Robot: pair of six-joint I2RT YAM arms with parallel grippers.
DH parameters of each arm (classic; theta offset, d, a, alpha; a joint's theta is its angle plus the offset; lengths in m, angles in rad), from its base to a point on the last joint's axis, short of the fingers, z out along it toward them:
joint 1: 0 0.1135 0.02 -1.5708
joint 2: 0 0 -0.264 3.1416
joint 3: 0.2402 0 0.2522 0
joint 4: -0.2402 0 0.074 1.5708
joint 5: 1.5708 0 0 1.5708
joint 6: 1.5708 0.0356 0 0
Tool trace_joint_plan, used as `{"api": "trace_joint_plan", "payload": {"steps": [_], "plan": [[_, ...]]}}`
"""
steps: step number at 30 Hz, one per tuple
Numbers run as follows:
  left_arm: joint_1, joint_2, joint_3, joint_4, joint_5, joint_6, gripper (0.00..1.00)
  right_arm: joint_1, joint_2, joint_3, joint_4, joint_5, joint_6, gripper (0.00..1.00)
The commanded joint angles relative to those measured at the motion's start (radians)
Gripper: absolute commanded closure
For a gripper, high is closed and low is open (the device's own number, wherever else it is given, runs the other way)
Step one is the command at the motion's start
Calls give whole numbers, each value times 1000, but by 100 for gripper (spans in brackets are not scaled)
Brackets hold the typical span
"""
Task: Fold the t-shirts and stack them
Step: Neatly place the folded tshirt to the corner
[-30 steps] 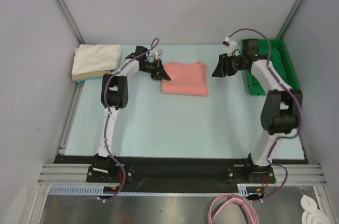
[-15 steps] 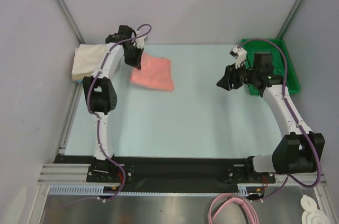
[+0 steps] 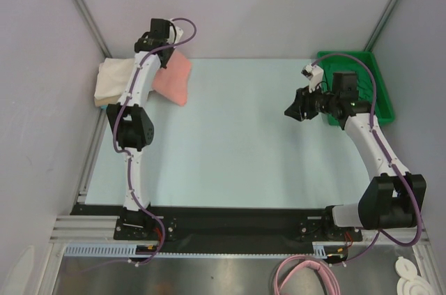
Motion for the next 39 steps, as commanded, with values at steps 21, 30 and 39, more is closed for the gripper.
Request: {"api": "trace_joint_plan", "payload": {"steps": [21,30,39], "plan": [[14,-88,-56,486,-454,350,99,1,-13,-5,23,-25,-24,50],[77,-23,-88,611,-488,473,100,2,-5,-4,20,-23,-31,50],[160,82,-93,733,-482,560,100,2,5,-3,18,-17,-33,50]]}}
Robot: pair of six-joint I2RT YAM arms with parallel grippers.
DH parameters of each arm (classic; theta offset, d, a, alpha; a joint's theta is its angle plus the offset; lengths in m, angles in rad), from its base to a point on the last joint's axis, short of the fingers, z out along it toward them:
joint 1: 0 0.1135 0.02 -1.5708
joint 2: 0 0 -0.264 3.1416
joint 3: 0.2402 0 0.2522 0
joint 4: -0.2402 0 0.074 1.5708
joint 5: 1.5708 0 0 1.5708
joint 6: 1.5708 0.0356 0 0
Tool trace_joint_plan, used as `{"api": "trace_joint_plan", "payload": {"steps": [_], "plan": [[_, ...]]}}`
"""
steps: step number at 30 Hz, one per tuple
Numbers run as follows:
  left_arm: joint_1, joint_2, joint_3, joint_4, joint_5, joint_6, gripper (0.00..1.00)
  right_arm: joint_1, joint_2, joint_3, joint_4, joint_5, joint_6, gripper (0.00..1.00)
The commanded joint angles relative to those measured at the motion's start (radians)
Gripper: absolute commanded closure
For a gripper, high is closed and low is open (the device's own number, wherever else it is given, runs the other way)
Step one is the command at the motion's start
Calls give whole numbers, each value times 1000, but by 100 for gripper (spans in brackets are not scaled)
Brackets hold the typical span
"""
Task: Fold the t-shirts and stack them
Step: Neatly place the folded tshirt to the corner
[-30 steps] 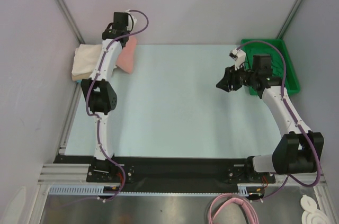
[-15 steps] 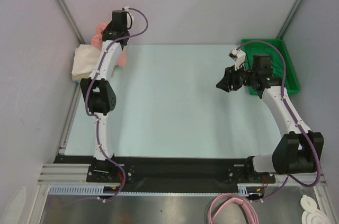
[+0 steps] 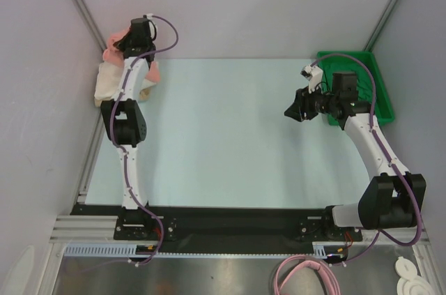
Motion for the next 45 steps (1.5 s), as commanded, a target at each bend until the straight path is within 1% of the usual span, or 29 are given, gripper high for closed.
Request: {"api": "trace_joint_plan", "payload": {"steps": [1,7,11,13,19,26,28,30,31,36,39,40,41,42,43,44,45], "plan": [[41,29,-4,133,-40,88,100,1,4,1,17,-10,-16,50],[68,75,-3,211,-20,140,100,2,7,-1,17,-4,-17,50],[72,102,1,301,-3,196,100,1,12,-1,16,-1,-23,50],[74,112,4,308,4,202,100,1,15,-1,16,-1,-23,50],[74,155,-9,398,30,240,99,-1,27,-1,16,2,-17,50],[88,210,8,458,52,251,100,-5,41,-1,17,8,-16,51],[98,236,33,467,53,257,100,-4,47,-1,17,8,-16,50],[106,245,43,493,53,268,98,-4,52,1,17,7,-16,50],[112,248,42,513,53,268,96,-5,55,1,17,8,-17,50],[130,236,39,515,49,248,97,-4,56,1,14,11,-20,51],[137,216,8,525,52,246,94,-4,56,1,14,7,-20,51],[137,211,-4,554,50,251,88,-5,58,1,13,5,-22,50],[137,205,-15,565,49,255,88,-5,59,1,13,5,-22,51],[135,198,-32,571,47,265,84,-5,56,1,11,5,-23,51],[134,195,-39,594,44,272,69,-4,53,1,11,5,-23,50],[131,190,-50,623,35,280,58,-4,52,-1,10,5,-23,51],[123,175,-87,656,15,298,43,-5,52,1,11,5,-23,50]]}}
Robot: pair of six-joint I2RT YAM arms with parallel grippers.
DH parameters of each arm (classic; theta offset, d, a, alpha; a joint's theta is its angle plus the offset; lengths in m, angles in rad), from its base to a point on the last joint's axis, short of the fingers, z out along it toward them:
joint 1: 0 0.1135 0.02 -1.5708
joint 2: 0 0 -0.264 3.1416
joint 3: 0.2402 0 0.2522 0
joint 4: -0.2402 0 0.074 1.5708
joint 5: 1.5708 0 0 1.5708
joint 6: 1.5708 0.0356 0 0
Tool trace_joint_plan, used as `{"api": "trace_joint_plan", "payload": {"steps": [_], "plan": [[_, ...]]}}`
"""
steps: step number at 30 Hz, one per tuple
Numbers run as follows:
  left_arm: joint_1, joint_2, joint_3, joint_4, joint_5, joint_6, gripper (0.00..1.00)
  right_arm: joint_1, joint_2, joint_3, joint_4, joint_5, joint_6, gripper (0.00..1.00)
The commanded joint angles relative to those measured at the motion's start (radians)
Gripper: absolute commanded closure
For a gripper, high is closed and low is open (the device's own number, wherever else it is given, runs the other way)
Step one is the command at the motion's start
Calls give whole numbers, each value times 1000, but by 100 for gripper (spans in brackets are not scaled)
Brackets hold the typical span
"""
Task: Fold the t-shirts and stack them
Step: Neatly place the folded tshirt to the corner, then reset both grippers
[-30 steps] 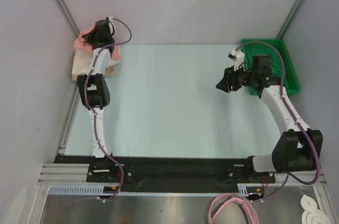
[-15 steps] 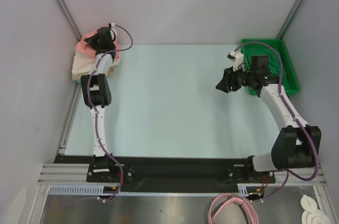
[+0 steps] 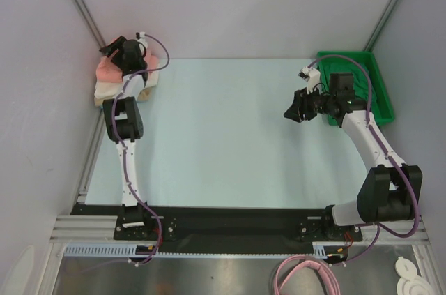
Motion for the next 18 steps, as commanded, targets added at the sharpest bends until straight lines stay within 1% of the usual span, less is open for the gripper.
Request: {"api": "trace_joint_plan", "payload": {"steps": [1,2,3,4,5,6,7,8,9,10,11,12,13,14,15,16,17,18], "plan": [[-8,-98,-78,218,-48,47,21,-6,-2,1,10,-5,-11,50],[-16,-116,-120,286,-56,81,10,-6,-7,1,10,-5,-9,50],[-37,-146,-226,358,-64,88,4,-6,-10,0,10,-8,-11,50],[-49,-216,-281,445,-64,84,0,-10,-11,-3,14,-10,-9,50],[-60,-260,-331,455,-64,67,0,-12,-17,-5,18,-10,-8,50],[-91,-303,-416,457,-67,6,0,-10,-20,-6,22,-10,-6,49],[-106,-399,-458,438,-73,-31,0,-13,-23,-9,27,-10,-5,48],[-135,-446,-501,414,-68,-104,0,-15,-25,-16,30,-8,-2,47],[-176,-489,-544,391,-67,-137,0,-18,-39,-22,37,-8,1,45],[-198,-544,-626,365,-65,-167,0,-19,-46,-29,62,-2,8,43],[-221,-639,-670,343,-56,-236,0,-24,-60,-57,79,-1,15,33],[-264,-697,-713,311,-47,-279,0,-26,-86,-71,121,-2,17,29],[-284,-747,-780,212,-29,-331,0,-27,-105,-88,146,7,21,25],[-301,-846,-805,147,13,-464,0,-29,-121,-111,175,18,32,18],[-328,-892,-838,74,54,-534,0,-33,-140,-152,244,32,41,13],[-336,-934,-852,-58,92,-606,0,-35,-178,-179,281,73,54,6],[-341,-1018,-863,-123,185,-749,0,-38,-195,-203,324,96,70,1],[-342,-1055,-874,-179,252,-819,0,-39,-212,-227,403,119,84,0]]}}
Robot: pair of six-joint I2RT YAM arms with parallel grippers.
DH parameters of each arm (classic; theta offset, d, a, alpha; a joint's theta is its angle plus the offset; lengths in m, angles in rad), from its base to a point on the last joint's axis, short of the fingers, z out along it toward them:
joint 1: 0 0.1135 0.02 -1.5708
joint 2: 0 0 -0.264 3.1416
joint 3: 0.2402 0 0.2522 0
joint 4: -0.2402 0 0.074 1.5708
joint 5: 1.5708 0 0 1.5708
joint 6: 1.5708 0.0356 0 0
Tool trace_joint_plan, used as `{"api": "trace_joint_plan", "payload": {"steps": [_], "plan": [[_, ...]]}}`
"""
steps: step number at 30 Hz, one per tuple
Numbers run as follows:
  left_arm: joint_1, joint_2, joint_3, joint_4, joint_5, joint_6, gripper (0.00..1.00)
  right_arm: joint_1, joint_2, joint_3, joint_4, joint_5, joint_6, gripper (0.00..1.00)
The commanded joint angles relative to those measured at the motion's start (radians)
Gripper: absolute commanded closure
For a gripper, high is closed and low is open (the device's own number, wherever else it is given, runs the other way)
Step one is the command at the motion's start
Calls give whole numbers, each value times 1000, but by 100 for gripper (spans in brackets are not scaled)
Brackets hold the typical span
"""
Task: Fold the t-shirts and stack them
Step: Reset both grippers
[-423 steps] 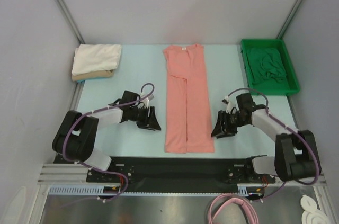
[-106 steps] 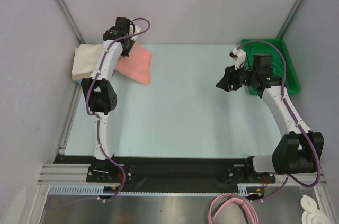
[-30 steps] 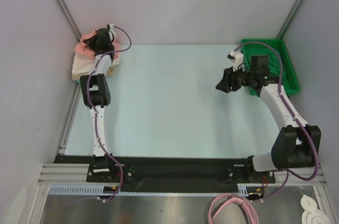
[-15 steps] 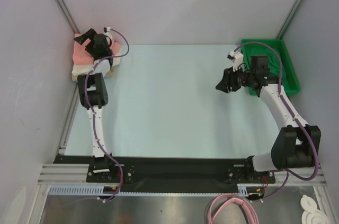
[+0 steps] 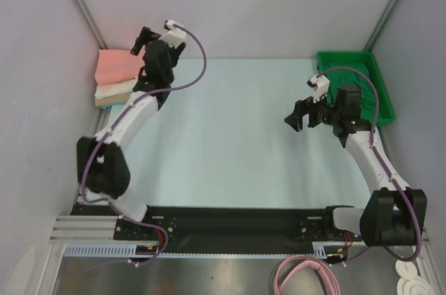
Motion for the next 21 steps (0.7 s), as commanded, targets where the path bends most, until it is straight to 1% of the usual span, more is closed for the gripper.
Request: {"api": "trace_joint_plan", "payload": {"steps": [1,2,3,5,6,7,9,10,11,12,13,14,15,17,18,21], "plan": [[30,-216,-82,-304,231,-430,0,-13,-103,-100,273,121,52,0],[30,-257,-124,-303,279,-521,0,-13,-117,-128,329,140,53,0],[30,-344,-227,-293,384,-554,0,-13,-131,-160,411,154,53,0],[28,-422,-346,-198,469,-623,0,-13,-154,-236,490,197,65,0],[30,-457,-450,-166,527,-640,0,-13,-157,-256,562,210,78,0],[28,-503,-499,-106,554,-645,0,-13,-157,-275,587,232,97,0],[27,-538,-593,-35,566,-657,0,-13,-128,-303,651,279,154,0],[27,-560,-676,30,583,-662,0,-13,-113,-300,656,334,188,0],[27,-571,-714,68,584,-648,0,-39,-73,-277,653,358,250,0],[27,-577,-786,133,586,-653,0,-39,-55,-257,618,378,272,0],[27,-589,-817,166,591,-648,0,-40,-36,-238,601,422,295,0],[27,-595,-849,203,595,-638,0,-45,-15,-214,589,430,303,0],[27,-597,-918,294,592,-639,0,-46,17,-209,575,433,299,0],[27,-603,-981,377,600,-634,0,-51,42,-206,575,447,294,0],[27,-605,-1033,436,635,-633,0,-57,57,-208,576,444,292,0],[27,-617,-1090,456,698,-627,0,-71,64,-208,578,418,288,0]]}}
